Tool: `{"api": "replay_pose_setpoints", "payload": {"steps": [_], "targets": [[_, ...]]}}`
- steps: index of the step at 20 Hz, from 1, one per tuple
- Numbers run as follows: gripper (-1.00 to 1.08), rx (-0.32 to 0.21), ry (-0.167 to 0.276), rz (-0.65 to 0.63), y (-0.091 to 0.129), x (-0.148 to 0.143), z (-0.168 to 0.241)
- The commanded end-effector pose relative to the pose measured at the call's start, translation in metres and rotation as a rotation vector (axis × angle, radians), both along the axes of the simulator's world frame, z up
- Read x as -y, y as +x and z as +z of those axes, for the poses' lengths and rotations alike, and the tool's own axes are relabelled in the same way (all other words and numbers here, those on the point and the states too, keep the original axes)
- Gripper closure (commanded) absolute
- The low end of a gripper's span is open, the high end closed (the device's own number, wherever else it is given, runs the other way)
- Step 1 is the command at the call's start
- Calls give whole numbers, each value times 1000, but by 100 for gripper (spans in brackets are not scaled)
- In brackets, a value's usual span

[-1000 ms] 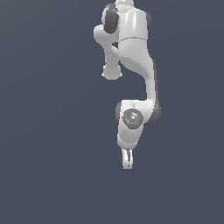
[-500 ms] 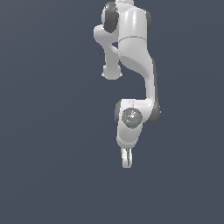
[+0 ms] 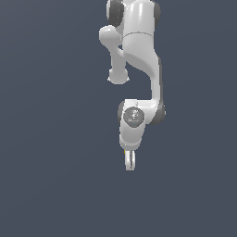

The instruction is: Pick up the object and move it to a goal position.

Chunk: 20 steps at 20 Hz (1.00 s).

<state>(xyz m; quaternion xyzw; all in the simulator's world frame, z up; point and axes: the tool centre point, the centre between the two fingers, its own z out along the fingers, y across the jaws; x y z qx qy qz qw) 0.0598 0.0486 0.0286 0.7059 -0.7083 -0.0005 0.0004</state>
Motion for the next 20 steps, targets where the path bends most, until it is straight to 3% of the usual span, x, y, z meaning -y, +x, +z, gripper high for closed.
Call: {"api": "replay_pose_setpoints", "payload": {"steps": [1,11,20], "targets": [[108,1,0,0,-11,7,3],[108,1,0,0,-51,34,14],[108,1,0,0,-64,43,17]]}}
